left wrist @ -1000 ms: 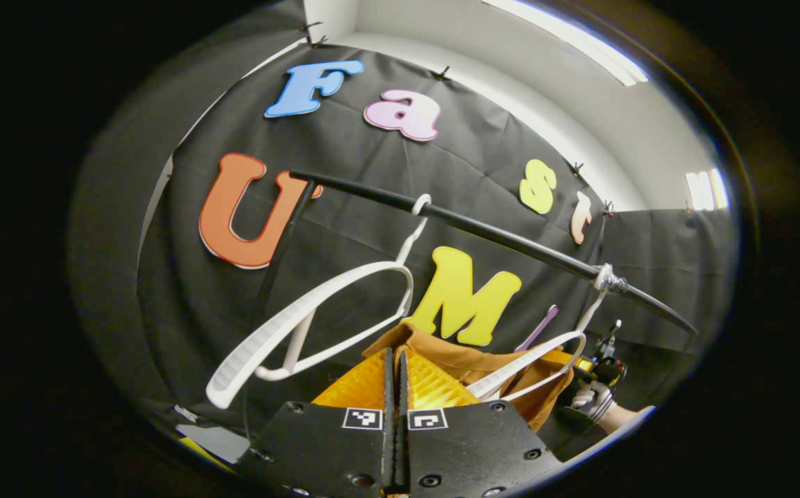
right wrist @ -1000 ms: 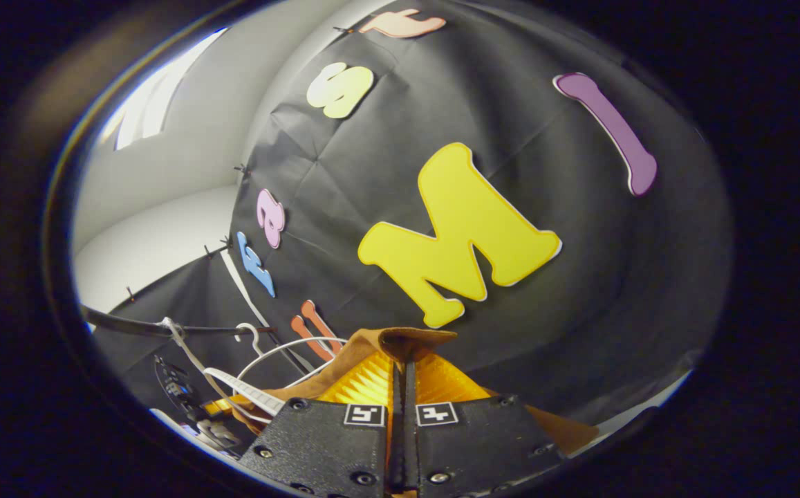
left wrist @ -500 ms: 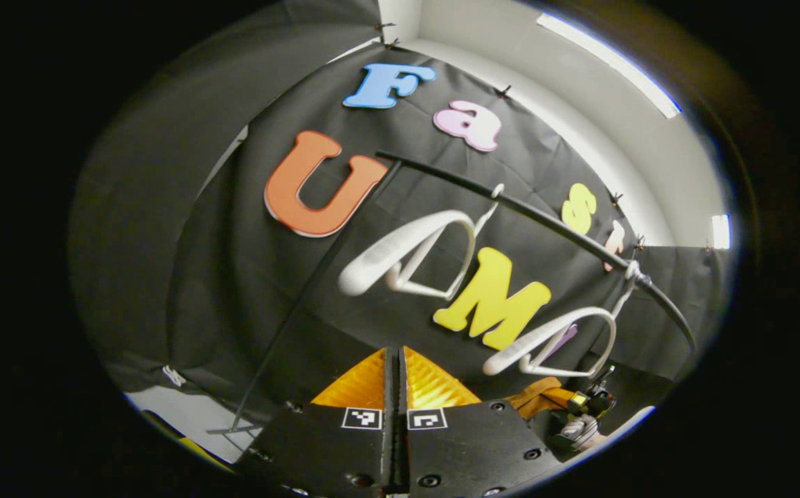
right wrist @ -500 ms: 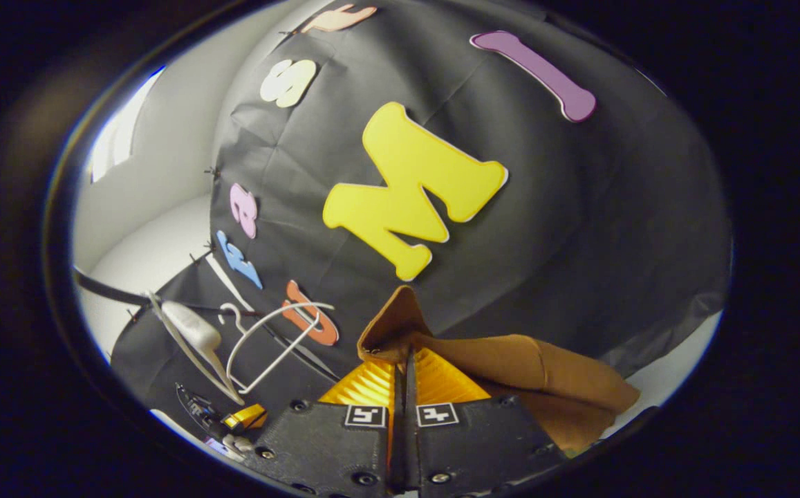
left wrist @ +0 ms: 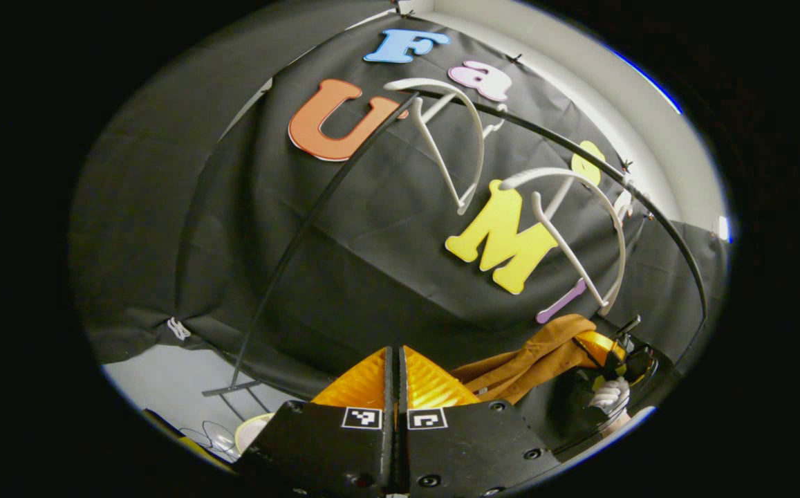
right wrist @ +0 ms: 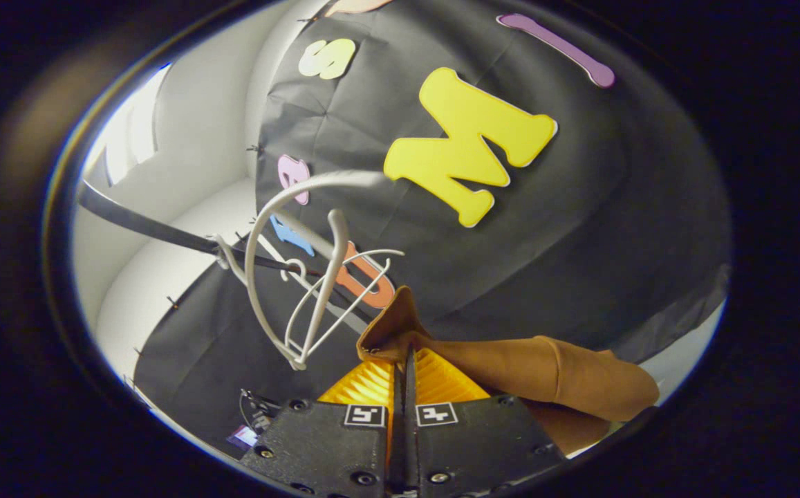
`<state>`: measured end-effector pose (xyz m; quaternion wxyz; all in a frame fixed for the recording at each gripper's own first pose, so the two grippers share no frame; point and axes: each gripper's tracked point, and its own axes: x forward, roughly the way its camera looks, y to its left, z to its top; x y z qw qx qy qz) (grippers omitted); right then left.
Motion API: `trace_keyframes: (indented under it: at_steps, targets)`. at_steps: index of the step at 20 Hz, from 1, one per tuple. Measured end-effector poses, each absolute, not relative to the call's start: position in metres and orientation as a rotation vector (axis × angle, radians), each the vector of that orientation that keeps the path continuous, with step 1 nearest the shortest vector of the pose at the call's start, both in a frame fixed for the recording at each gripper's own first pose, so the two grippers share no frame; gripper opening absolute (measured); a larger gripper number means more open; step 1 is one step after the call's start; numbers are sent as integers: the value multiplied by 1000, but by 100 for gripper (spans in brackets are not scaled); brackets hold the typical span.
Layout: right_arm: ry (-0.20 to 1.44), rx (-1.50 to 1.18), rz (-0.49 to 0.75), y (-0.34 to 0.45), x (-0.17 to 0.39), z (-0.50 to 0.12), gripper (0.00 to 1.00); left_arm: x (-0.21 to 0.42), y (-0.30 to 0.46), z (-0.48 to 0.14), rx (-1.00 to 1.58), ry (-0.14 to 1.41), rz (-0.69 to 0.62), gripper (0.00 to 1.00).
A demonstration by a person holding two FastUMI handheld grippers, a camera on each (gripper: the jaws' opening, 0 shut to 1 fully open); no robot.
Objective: Grasp the clothes on the hanger with both hands and then place them into the laundry hamper below.
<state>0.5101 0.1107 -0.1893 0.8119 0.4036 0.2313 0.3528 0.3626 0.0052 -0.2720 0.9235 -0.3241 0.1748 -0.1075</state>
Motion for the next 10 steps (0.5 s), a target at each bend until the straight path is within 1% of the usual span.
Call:
trace_keyframes:
  at_steps: [2, 4, 5, 6, 9, 10]
  targets:
    - [515, 850, 768, 130, 488, -193, 3, 349, -6, -279, -629, 381, -243, 0]
    - [512, 831, 797, 151, 462, -181, 3, 336, -16, -276, -631, 386, -272, 0]
    - [509, 824, 811, 161, 450, -173, 3, 329, -17, -273, -631, 386, -281, 5]
    - [512, 827, 834, 173, 435, -166, 3, 324, -18, -270, -628, 384, -284, 0]
    - [532, 819, 893, 208, 395, -151, 3, 303, -12, -259, -589, 378, -289, 0]
    - [516, 805, 915, 218, 382, -140, 3, 296, -8, -254, -565, 370, -288, 0]
